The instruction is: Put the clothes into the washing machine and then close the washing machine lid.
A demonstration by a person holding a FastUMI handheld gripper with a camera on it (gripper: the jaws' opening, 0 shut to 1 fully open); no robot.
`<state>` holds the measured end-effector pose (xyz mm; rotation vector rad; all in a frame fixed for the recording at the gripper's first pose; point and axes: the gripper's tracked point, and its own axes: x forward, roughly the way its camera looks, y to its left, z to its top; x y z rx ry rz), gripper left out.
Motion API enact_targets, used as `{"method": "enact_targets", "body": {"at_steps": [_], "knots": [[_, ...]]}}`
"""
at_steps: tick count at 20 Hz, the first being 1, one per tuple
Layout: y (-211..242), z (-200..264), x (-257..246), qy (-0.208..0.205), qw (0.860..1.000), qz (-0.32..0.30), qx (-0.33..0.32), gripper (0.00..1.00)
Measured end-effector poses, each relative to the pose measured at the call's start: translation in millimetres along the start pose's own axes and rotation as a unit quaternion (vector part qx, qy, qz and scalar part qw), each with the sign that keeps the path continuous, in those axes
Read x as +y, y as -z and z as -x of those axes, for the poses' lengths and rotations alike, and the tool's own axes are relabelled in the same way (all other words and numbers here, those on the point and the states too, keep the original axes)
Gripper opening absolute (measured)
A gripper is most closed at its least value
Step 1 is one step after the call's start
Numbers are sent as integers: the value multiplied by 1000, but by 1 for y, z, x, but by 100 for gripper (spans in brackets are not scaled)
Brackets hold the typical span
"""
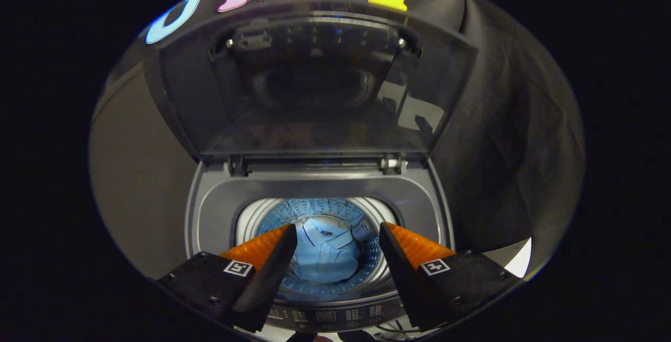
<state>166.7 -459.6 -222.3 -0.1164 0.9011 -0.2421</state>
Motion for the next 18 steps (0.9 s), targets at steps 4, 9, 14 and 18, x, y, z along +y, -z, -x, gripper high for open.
{"method": "enact_targets", "body": {"at_steps": [4, 9, 14, 18], "knots": [[-44, 28, -1, -1, 999, -4, -36, 100], [-116, 57, -3, 2, 997, -10, -81, 99], [-166, 68, -7, -2, 993, -32, -113, 99], [-199, 73, -5, -5, 990, -36, -134, 99]]}}
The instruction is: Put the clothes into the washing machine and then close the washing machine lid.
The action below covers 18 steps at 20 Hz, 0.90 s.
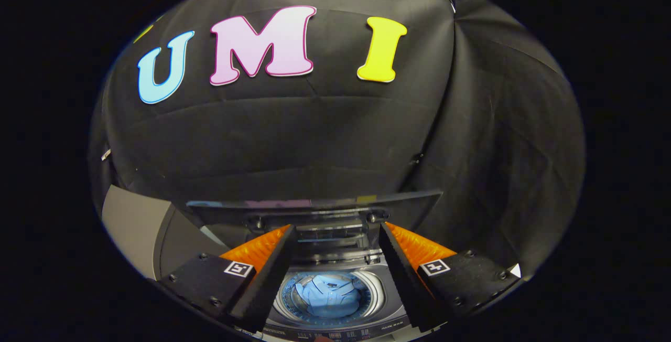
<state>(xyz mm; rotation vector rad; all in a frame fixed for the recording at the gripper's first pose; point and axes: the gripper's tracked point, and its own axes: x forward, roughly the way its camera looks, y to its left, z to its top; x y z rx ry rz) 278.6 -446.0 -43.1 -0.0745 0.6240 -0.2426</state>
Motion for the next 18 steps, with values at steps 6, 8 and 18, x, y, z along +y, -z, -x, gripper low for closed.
{"method": "enact_targets", "body": {"at_steps": [6, 8, 18], "knots": [[-48, -29, 6, -2, 1000, -14, -20, 99], [-45, -44, 7, -5, 1000, -13, -4, 99], [-10, -73, 10, -17, 999, 2, 30, 98]]}}
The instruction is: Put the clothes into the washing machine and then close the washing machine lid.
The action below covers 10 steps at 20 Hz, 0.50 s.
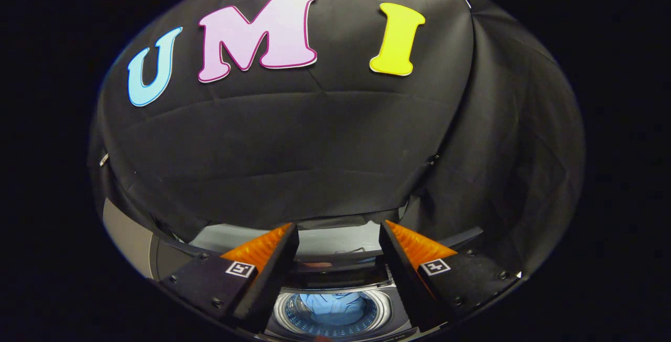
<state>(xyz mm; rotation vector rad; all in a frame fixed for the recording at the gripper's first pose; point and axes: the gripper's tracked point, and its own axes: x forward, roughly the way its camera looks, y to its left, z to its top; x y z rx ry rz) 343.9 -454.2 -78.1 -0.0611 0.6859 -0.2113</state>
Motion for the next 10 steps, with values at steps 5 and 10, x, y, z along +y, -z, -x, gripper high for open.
{"method": "enact_targets", "body": {"at_steps": [5, 10], "knots": [[6, 12, 0, -2, 1000, 5, -18, 98], [19, 32, -3, -2, 1000, 4, -27, 99]]}}
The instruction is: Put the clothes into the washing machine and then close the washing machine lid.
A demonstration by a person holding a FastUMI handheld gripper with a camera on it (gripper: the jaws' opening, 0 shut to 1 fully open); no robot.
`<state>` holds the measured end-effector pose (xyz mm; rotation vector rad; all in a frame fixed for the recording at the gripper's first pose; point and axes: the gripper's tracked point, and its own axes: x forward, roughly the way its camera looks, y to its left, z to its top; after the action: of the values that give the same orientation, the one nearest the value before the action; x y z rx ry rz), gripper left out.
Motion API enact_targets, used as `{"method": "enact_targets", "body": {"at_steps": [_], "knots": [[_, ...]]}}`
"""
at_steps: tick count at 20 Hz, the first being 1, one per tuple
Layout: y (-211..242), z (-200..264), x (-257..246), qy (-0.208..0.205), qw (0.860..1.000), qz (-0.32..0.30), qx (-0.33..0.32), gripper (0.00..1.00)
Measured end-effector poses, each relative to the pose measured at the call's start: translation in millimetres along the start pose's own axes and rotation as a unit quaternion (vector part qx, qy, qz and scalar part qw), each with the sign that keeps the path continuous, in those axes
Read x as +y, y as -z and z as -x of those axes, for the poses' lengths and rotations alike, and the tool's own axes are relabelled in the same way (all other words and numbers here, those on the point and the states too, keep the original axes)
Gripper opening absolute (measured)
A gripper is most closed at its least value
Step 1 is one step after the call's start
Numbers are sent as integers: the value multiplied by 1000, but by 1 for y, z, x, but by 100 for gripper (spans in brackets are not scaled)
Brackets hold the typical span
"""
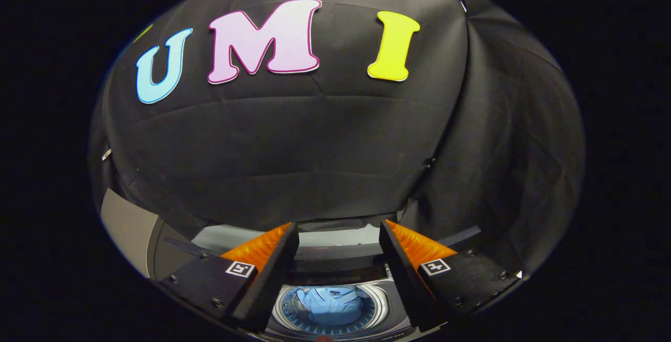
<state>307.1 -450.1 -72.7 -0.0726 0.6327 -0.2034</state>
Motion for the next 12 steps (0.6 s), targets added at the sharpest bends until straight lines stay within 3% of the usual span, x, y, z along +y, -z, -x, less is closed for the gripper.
{"method": "enact_targets", "body": {"at_steps": [12], "knots": [[8, 17, 0, -16, 999, -5, -34, 98]]}}
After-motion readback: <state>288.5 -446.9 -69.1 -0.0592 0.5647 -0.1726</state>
